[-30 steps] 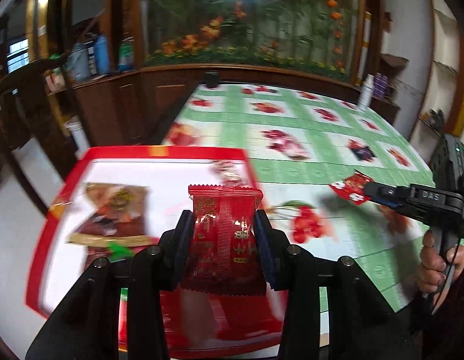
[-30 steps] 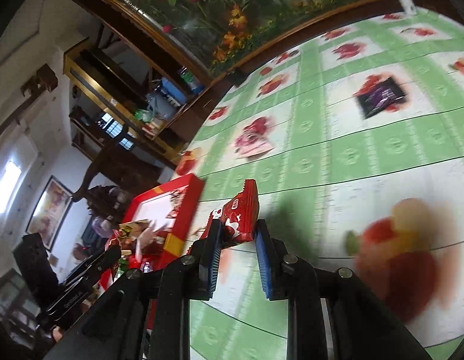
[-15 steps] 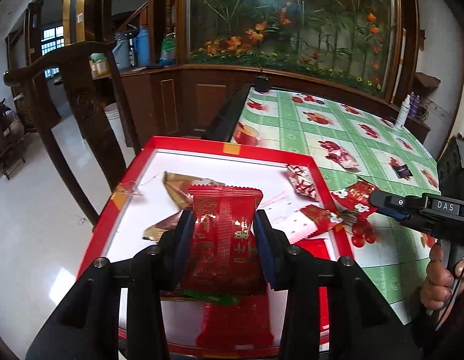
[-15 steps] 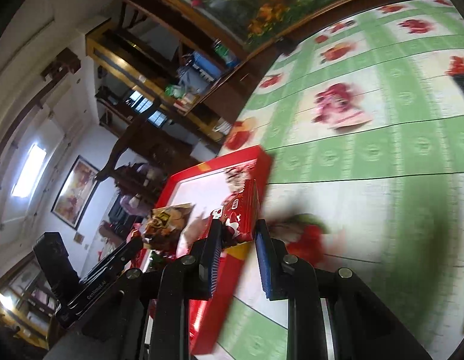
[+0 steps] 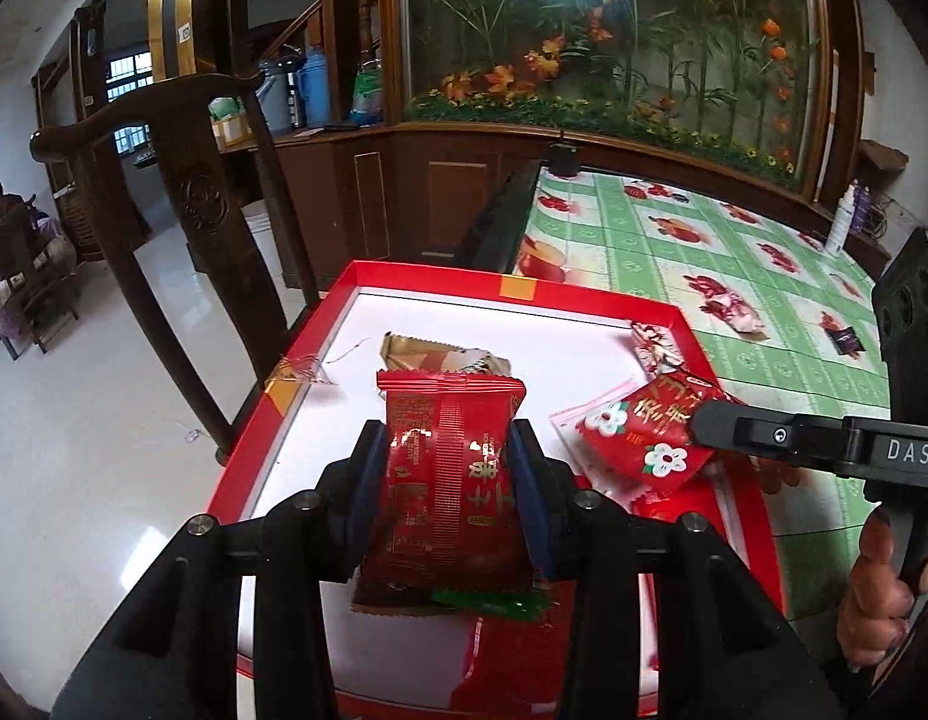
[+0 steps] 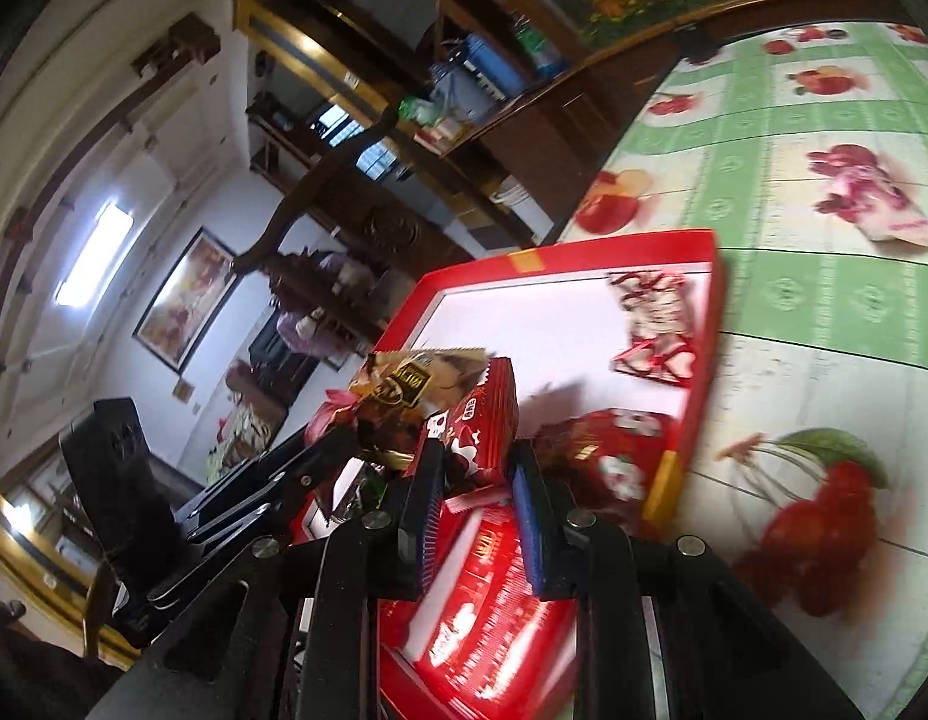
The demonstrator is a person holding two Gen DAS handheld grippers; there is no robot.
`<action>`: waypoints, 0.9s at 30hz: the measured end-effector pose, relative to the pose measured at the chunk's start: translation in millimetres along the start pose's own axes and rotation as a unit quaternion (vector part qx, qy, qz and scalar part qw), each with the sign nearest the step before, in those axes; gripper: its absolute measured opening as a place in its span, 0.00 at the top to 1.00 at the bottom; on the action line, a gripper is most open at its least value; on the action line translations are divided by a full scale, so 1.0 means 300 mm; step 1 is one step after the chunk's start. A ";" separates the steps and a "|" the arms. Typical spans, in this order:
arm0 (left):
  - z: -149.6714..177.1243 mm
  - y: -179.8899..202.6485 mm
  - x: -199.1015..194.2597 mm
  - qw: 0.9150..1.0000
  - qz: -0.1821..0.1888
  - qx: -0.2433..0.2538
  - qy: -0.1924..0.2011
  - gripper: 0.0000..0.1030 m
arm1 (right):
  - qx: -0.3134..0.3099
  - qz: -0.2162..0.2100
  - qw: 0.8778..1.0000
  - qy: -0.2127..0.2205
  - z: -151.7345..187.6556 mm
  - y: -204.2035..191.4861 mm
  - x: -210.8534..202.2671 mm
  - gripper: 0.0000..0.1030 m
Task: Organize snacks
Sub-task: 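Carry both packets over the tray and open both grippers to drop them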
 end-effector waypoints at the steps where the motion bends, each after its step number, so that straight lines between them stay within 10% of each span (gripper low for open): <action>1: -0.001 -0.003 0.000 1.000 -0.001 0.000 0.000 0.62 | -0.003 0.001 1.000 -0.001 -0.006 -0.006 0.009 0.78; 11: 0.001 -0.018 0.025 0.999 -0.033 0.008 -0.007 0.60 | -0.015 0.029 0.999 -0.011 -0.011 -0.014 0.061 0.74; 16: -0.004 -0.021 0.019 0.998 -0.065 0.022 -0.003 0.26 | 0.014 0.024 1.000 -0.011 -0.020 0.022 0.028 0.53; 27: -0.034 -0.008 -0.004 0.993 -0.111 0.044 0.007 0.22 | 0.033 0.034 0.999 0.021 -0.049 0.065 -0.050 0.32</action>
Point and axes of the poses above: each gripper's, at about its wrist camera, not at the fingertips, and x roughly the way its jaws point, y to its right, z to its underside, the point moved 10 cm from there along x, roughly the way its jaws point, and after that the axes turned 13 degrees about z, right-handed, at the moved point
